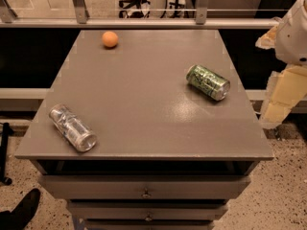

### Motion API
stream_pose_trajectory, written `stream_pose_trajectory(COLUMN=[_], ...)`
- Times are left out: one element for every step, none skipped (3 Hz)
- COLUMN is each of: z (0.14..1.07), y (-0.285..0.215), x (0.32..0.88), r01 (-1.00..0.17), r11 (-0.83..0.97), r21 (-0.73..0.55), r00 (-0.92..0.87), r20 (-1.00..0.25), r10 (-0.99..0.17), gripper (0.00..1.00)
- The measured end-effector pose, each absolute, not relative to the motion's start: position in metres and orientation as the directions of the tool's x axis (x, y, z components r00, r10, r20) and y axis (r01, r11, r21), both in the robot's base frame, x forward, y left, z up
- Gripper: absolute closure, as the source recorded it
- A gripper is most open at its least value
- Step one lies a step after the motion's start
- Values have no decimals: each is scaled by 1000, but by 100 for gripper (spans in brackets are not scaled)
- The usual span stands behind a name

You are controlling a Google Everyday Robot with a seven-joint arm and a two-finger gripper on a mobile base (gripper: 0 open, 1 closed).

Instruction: Move green can near redbull can

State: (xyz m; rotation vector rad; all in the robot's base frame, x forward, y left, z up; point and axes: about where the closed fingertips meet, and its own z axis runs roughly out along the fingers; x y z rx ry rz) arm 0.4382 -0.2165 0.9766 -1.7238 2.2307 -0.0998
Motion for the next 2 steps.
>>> stream_pose_trajectory(z=[978,969], y=[-216,-212], x=[438,451], r01=[-930,-929], r11=[268,275], r21=[-251,-247], r00=[-217,-215], r20=[-215,-246], r10=[-952,-945], gripper=[0,0])
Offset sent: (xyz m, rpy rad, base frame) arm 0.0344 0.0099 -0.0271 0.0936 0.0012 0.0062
